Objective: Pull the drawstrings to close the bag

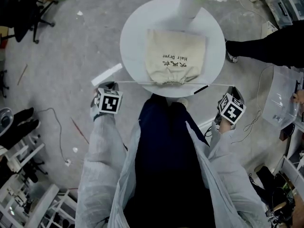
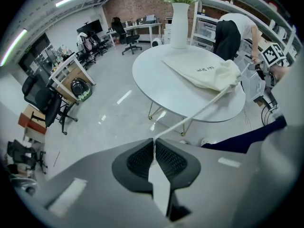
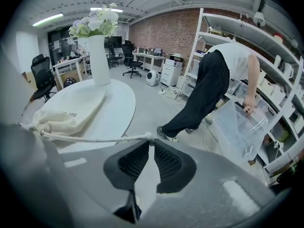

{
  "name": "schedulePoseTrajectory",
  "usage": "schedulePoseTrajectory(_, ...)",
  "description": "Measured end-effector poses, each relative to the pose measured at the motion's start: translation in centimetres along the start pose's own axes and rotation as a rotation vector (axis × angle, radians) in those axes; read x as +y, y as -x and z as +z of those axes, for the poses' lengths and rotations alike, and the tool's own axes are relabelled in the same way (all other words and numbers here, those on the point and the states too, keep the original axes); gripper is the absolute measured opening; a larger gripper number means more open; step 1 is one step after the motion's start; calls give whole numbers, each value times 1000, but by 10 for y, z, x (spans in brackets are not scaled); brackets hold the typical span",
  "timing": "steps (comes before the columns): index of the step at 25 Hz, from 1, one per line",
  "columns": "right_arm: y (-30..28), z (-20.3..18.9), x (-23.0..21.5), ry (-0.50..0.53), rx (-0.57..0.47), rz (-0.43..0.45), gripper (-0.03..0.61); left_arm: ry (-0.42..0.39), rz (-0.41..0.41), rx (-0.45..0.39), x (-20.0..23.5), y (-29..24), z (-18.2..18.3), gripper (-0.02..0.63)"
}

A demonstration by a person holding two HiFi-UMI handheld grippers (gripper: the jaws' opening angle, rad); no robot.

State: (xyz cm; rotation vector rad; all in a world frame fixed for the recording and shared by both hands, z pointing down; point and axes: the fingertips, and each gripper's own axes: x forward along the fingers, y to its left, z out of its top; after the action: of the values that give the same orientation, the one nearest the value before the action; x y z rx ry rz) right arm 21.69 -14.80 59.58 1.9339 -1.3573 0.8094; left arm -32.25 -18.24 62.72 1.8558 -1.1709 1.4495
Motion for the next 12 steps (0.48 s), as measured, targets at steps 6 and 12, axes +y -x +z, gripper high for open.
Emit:
schedulePoseTrajectory(6, 4, 24, 11, 40, -51, 53, 41, -14, 1, -59, -6, 13, 29, 32)
schedulePoseTrajectory(12, 8, 45, 42, 75, -89, 190, 41, 39, -94, -164, -25, 18, 66, 32)
